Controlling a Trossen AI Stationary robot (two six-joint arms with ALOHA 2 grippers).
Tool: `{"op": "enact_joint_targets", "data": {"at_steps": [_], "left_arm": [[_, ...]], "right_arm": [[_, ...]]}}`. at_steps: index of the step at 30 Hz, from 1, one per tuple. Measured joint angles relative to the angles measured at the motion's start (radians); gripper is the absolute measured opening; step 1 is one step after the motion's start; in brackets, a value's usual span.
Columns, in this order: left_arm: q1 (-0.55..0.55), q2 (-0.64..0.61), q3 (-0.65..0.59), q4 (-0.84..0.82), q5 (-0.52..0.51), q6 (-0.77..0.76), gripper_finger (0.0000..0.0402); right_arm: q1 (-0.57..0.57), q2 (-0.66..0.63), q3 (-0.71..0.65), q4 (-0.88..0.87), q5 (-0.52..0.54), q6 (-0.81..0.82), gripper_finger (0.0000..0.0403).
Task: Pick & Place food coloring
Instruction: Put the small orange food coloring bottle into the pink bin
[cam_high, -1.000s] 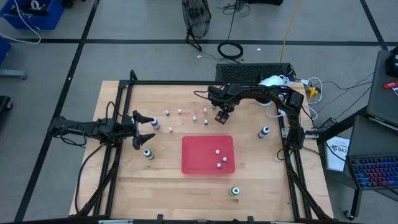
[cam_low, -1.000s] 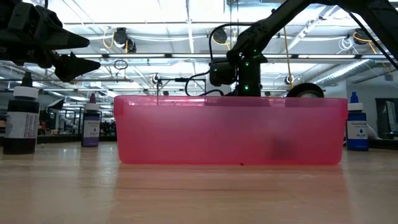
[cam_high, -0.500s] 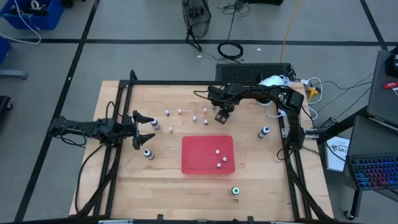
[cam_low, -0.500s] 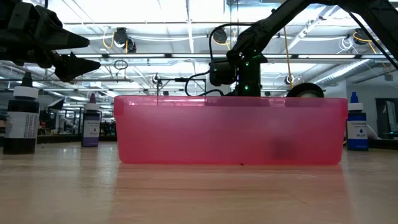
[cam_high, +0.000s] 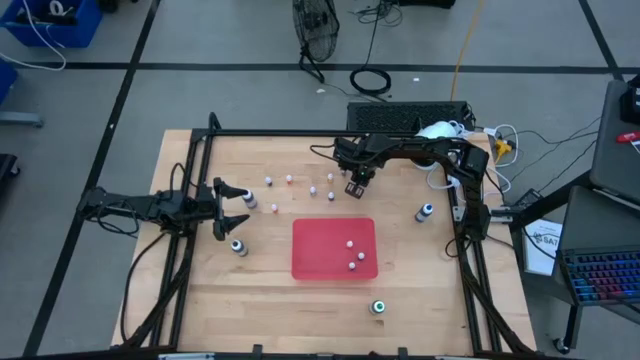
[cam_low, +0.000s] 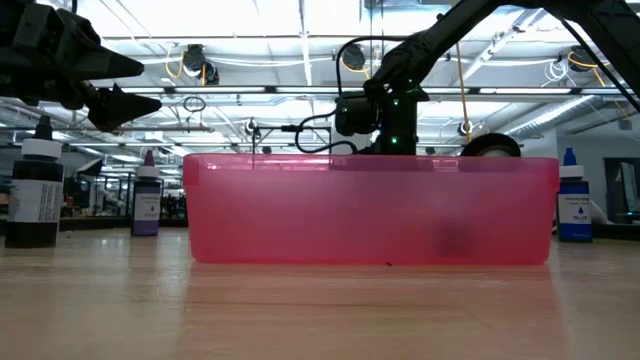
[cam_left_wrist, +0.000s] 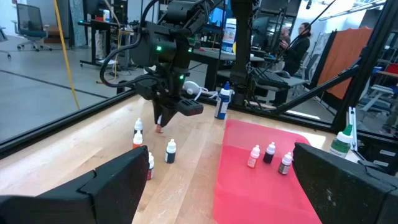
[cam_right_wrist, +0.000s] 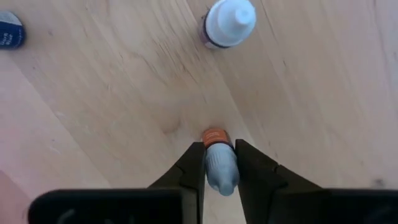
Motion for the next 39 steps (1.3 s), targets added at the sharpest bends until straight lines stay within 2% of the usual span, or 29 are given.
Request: {"op": "enact_joint_targets", "data": {"at_steps": [4, 9, 15, 18, 22, 28, 31, 34, 39], "left_arm": [[0.0, 0.0, 0.0, 0.0, 0.0, 0.0, 0.0392], [0.0, 0.0, 0.0, 0.0, 0.0, 0.0, 0.0392], [0.0, 0.0, 0.0, 0.0, 0.0, 0.0, 0.0392], [0.0, 0.0, 0.0, 0.0, 0.0, 0.0, 0.0392], [0.0, 0.0, 0.0, 0.0, 0.0, 0.0, 0.0392], [0.0, 0.0, 0.0, 0.0, 0.0, 0.0, 0.0392], [0.0, 0.0, 0.0, 0.0, 0.0, 0.0, 0.0392], [0.0, 0.0, 0.0, 0.0, 0.0, 0.0, 0.0392], [0.0, 0.0, 0.0, 0.0, 0.0, 0.0, 0.0392]], "right_arm": [[0.021, -0.03, 0.0, -0.015, 0.0, -0.004, 0.0052], [0.092, -0.149, 0.0, -0.025, 0.001, 0.019, 0.0052], [0.275, -0.32, 0.002, 0.018, 0.003, 0.058, 0.0052], [0.376, -0.344, 0.051, 0.007, 0.015, 0.087, 0.0052], [0.49, -0.291, 0.181, -0.073, 0.066, 0.132, 0.0052], [0.611, -0.104, 0.353, -0.16, 0.082, 0.105, 0.0052], [0.634, -0.01, 0.373, -0.188, 0.079, 0.1, 0.0052], [0.645, 0.065, 0.373, -0.207, 0.025, 0.115, 0.0052], [0.66, 0.151, 0.373, -0.214, -0.006, 0.135, 0.0052]]}}
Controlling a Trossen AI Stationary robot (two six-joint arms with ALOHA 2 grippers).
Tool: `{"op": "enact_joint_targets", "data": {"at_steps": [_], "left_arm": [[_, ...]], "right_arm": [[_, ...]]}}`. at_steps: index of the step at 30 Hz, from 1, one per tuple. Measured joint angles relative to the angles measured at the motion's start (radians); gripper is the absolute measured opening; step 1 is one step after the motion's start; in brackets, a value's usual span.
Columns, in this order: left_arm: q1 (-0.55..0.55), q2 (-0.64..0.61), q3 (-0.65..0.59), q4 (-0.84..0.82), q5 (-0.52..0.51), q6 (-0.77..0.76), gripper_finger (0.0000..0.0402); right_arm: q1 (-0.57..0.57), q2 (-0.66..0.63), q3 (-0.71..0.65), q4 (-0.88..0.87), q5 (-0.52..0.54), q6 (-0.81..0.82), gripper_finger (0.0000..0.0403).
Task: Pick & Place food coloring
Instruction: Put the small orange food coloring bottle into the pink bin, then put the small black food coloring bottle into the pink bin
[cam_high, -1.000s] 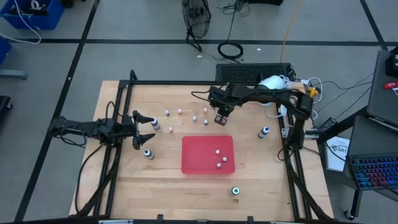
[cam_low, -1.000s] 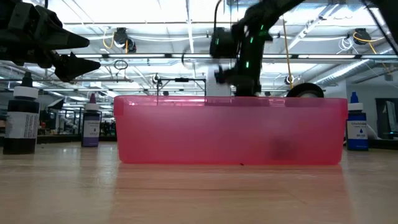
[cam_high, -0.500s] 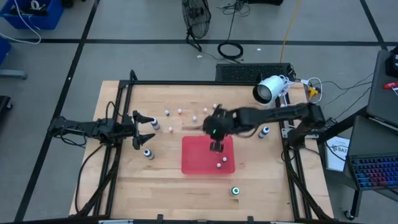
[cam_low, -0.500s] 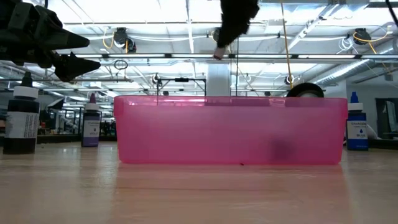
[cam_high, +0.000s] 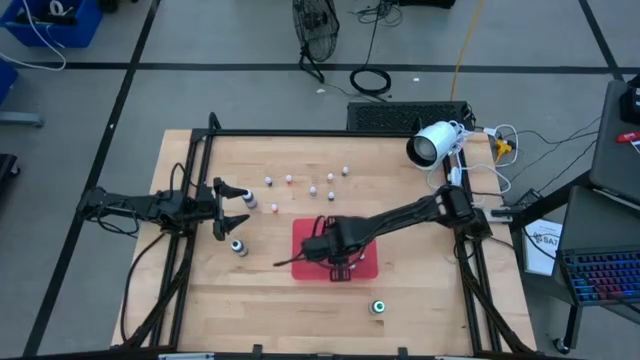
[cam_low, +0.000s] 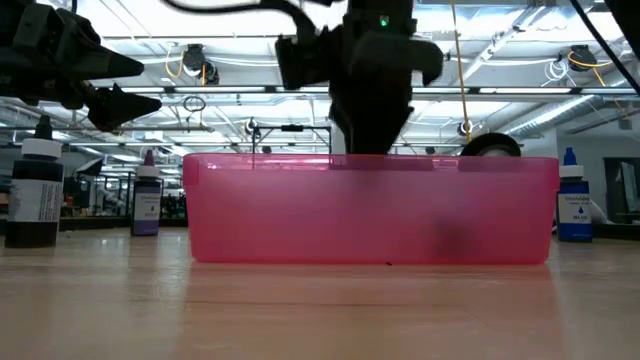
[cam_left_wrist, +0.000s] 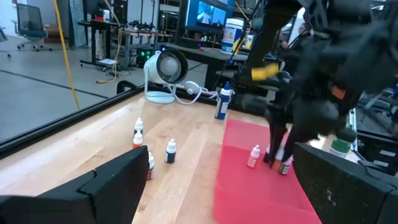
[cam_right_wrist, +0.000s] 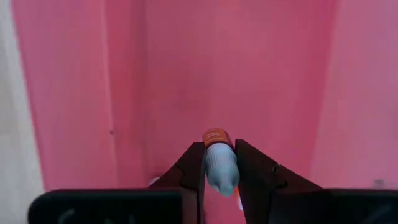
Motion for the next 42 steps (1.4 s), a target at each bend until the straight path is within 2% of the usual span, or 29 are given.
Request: {"op": "enact_joint_targets", "data": {"at_steps": [4, 13, 22, 27, 33, 35, 40, 42], "left_arm": [[0.0, 0.0, 0.0, 0.0, 0.0, 0.0, 0.0392], [0.0, 0.0, 0.0, 0.0, 0.0, 0.0, 0.0392], [0.0, 0.0, 0.0, 0.0, 0.0, 0.0, 0.0392], [0.0, 0.0, 0.0, 0.0, 0.0, 0.0, 0.0392], [0.0, 0.0, 0.0, 0.0, 0.0, 0.0, 0.0392], [0.0, 0.0, 0.0, 0.0, 0.0, 0.0, 0.0392], [0.0, 0.0, 0.0, 0.0, 0.0, 0.0, 0.0392], [0.0, 0.0, 0.0, 0.0, 0.0, 0.0, 0.0392]], "right_arm": [[0.001, 0.034, 0.0, 0.01, -0.043, 0.014, 0.0052], [0.002, 0.054, 0.0, 0.001, -0.046, 0.001, 0.0052], [0.002, 0.053, 0.0, 0.002, -0.046, 0.025, 0.0149], [0.002, 0.034, 0.0, 0.008, -0.046, 0.025, 0.0166], [-0.017, -0.045, 0.0, 0.006, -0.038, 0.007, 0.0162], [-0.033, -0.082, 0.0, 0.009, 0.009, -0.011, 0.016], [-0.111, -0.186, 0.0, 0.01, 0.212, -0.067, 0.0169], [-0.171, -0.222, 0.0, 0.016, 0.227, -0.09, 0.0178]]}}
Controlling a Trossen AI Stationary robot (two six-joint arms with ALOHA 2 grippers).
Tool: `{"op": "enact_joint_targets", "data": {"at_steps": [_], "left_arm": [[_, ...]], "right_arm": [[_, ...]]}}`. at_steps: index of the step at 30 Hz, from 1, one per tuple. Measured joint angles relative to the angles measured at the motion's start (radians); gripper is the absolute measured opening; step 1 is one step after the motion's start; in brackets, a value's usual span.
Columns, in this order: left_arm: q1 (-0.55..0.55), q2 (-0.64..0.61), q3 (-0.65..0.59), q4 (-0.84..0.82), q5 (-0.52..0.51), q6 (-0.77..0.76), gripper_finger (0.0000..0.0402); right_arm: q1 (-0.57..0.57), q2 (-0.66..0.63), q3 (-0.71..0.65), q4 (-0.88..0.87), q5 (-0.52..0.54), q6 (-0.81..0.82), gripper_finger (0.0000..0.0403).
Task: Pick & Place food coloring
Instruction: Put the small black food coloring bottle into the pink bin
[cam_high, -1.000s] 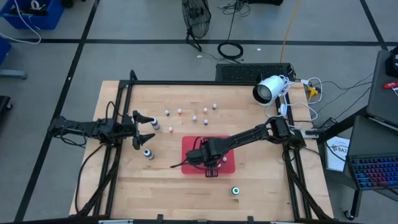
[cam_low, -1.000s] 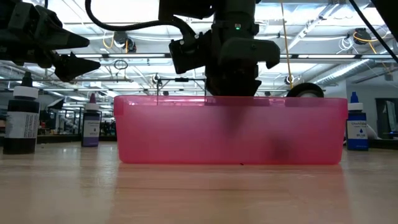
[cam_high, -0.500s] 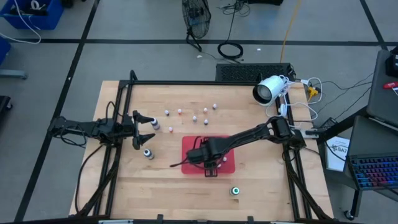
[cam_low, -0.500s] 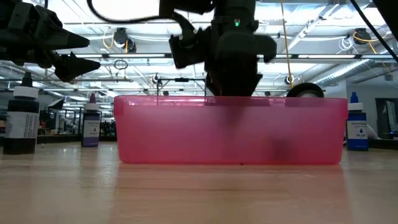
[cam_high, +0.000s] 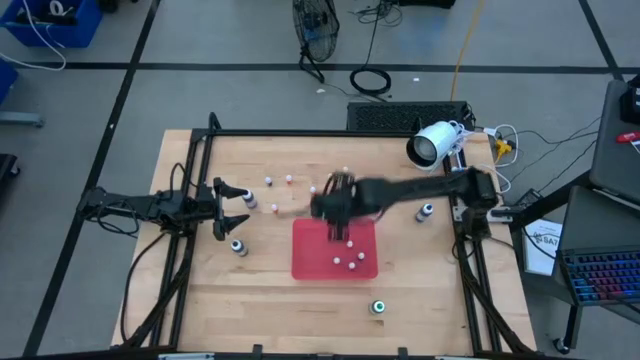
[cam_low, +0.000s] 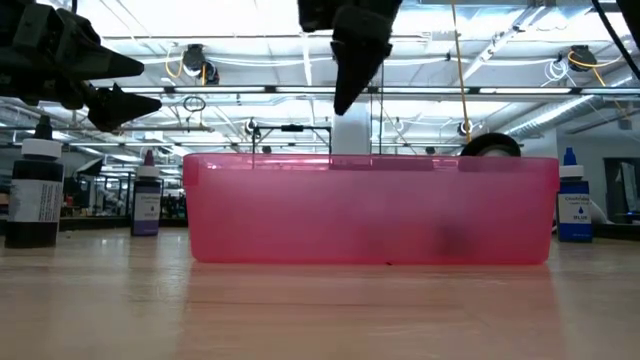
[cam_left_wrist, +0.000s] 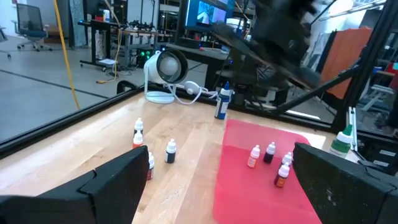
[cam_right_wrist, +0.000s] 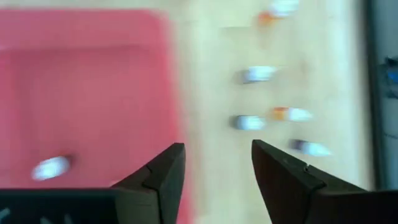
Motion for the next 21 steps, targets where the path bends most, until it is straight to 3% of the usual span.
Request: {"op": "enact_joint_targets", "data": {"at_steps": [7, 11, 15, 21], "left_arm": [[0.0, 0.0, 0.0, 0.0, 0.0, 0.0, 0.0392], [0.0, 0.0, 0.0, 0.0, 0.0, 0.0, 0.0392], [0.0, 0.0, 0.0, 0.0, 0.0, 0.0, 0.0392], [0.0, 0.0, 0.0, -0.001, 0.0, 0.0, 0.0392]], "right_arm": [[-0.285, -0.027, 0.0, 0.001, -0.021, 0.019, 0.0222], [-0.411, 0.023, -0.004, 0.028, -0.127, 0.044, 0.0247], [-0.452, 0.091, -0.007, 0.034, -0.191, 0.033, 0.026], [-0.451, 0.165, -0.007, 0.053, -0.191, -0.006, 0.0257]]}}
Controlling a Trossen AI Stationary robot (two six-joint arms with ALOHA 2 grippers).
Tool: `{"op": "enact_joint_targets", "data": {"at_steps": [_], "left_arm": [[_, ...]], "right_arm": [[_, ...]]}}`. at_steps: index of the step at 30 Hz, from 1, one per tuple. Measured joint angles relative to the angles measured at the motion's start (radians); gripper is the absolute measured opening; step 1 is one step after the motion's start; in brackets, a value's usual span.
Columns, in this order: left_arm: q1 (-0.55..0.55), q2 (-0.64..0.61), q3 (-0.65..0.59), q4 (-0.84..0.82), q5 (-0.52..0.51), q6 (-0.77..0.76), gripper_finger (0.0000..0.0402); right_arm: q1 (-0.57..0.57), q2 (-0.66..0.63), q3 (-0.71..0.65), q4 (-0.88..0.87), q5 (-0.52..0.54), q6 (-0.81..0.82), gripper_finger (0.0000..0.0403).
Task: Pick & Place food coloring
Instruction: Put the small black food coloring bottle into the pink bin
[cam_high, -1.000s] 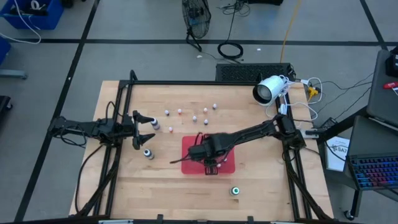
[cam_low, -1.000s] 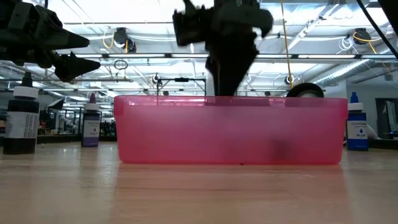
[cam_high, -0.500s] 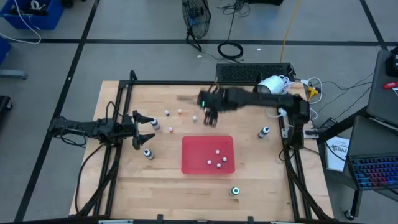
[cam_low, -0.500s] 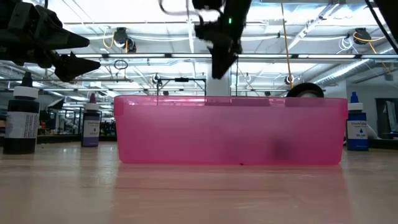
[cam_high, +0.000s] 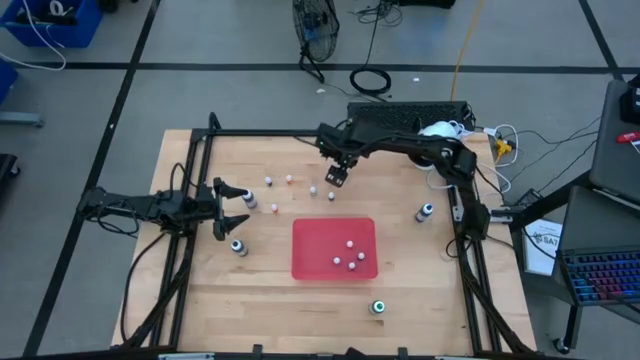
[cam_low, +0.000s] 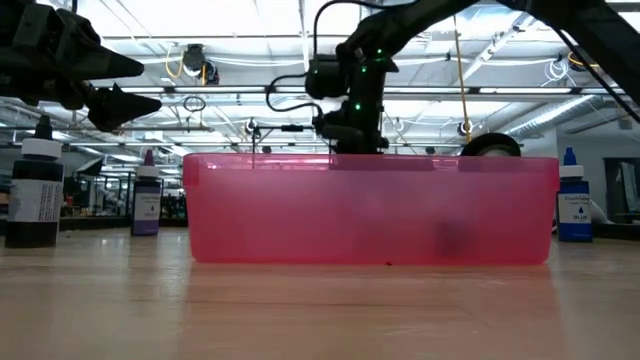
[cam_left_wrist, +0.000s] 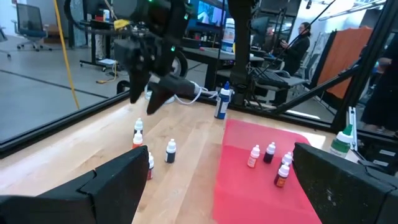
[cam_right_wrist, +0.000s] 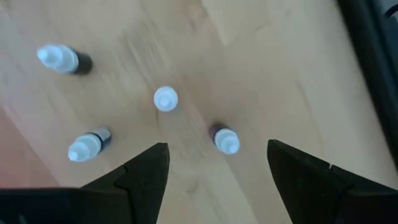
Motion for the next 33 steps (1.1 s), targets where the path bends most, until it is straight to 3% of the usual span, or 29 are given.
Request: {"op": "enact_joint_targets", "data": {"at_steps": [10, 33], "left_arm": [[0.0, 0.0, 0.0, 0.001, 0.0, 0.0, 0.0392], [0.0, 0.0, 0.0, 0.001, 0.0, 0.0, 0.0392]], "right_arm": [[-0.01, 0.079, 0.0, -0.022, -0.002, 0.008, 0.0256], [-0.059, 0.079, -0.084, 0.067, -0.056, 0.029, 0.0253]]}}
